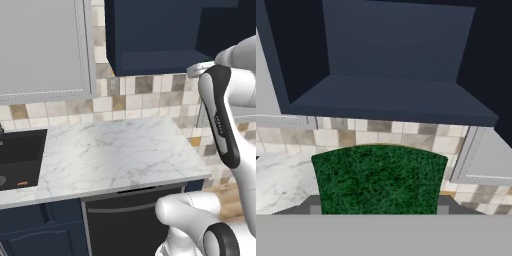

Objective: Pick up the sponge and bar soap from the sink, and place them back in the cabinet, and close the cabinet door.

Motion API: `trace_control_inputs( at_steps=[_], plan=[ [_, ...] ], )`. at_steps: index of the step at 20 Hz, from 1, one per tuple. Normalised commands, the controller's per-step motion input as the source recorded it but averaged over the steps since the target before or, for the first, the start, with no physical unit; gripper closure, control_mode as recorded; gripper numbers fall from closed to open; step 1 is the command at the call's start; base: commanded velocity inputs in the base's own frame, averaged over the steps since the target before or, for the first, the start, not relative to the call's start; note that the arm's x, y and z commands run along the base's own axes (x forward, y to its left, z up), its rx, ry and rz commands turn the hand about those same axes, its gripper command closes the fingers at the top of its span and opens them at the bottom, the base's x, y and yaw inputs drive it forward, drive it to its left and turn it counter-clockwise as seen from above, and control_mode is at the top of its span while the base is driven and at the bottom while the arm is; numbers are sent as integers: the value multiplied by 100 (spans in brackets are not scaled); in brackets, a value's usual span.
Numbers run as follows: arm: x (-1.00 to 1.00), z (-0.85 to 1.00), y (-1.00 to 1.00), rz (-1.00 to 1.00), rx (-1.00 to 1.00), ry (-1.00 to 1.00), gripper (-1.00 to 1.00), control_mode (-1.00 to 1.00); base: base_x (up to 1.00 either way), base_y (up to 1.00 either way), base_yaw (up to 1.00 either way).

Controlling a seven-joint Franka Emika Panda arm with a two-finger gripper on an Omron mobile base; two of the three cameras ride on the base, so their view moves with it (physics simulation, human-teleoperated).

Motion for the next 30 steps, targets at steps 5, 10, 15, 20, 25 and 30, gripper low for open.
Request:
trace_control_inputs(
  at_steps=[5, 10, 15, 20, 25, 30],
  plan=[
    [21, 2, -4, 0, 0, -1, 100, -100, 0, 0, 0],
    [21, 0, -12, 0, 0, -10, 100, -100, 0, 0, 0],
    [21, 0, -6, 0, 0, -12, 100, -100, 0, 0, 0],
    [24, 6, 0, 0, 0, -2, 100, -100, 0, 0, 0],
    [28, 17, 0, 0, 0, 0, 100, -100, 0, 0, 0],
    [33, 9, 0, 0, 0, 0, 100, -100, 0, 0, 0]
  ],
)
